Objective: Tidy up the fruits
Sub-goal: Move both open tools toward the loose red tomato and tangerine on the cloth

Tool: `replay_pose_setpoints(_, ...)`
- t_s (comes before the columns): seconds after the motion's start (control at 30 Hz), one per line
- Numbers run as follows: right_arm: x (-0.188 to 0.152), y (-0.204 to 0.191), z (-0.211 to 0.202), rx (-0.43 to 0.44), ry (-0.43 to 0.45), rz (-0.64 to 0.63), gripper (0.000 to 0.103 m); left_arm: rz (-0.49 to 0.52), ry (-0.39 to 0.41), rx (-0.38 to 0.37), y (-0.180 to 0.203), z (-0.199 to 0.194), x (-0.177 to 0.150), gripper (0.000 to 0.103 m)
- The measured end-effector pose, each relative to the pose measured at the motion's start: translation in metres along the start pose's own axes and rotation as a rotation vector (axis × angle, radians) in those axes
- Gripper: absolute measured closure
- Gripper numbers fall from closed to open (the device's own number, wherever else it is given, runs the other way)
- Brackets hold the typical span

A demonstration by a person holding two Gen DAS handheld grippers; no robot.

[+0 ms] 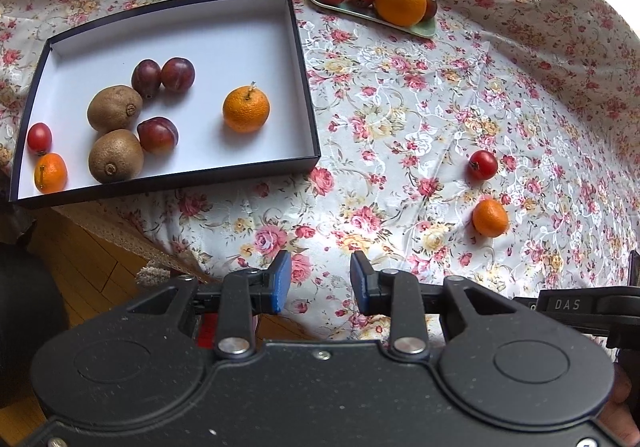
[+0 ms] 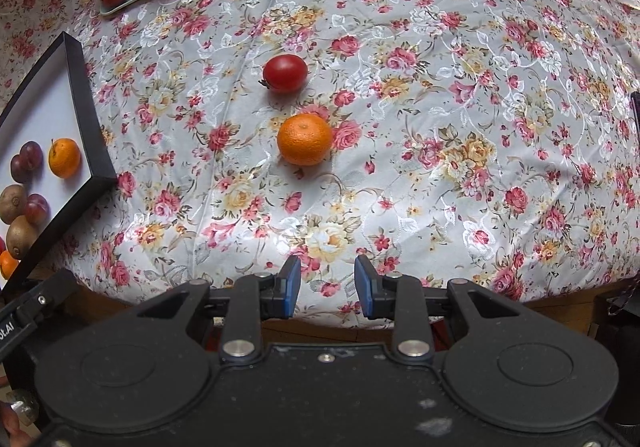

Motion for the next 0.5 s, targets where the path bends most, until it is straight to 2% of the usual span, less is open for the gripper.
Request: replay_pose_setpoints(0.5,-0.003,0.022,0.010,-0.015,-0.029,0.029,0.070,0.150,0.011,0.057,0.039,0.008,-0.010,0.062)
Point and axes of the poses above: each gripper's, at about its wrist camera, not at the fingertips, and z roughly the way its jaws point, y to its right, x to its top, the point moved 4 cm from there along z, roughly the way its jaws point, and after that the axes turned 1 degree about -y, right-handed, at the moved point
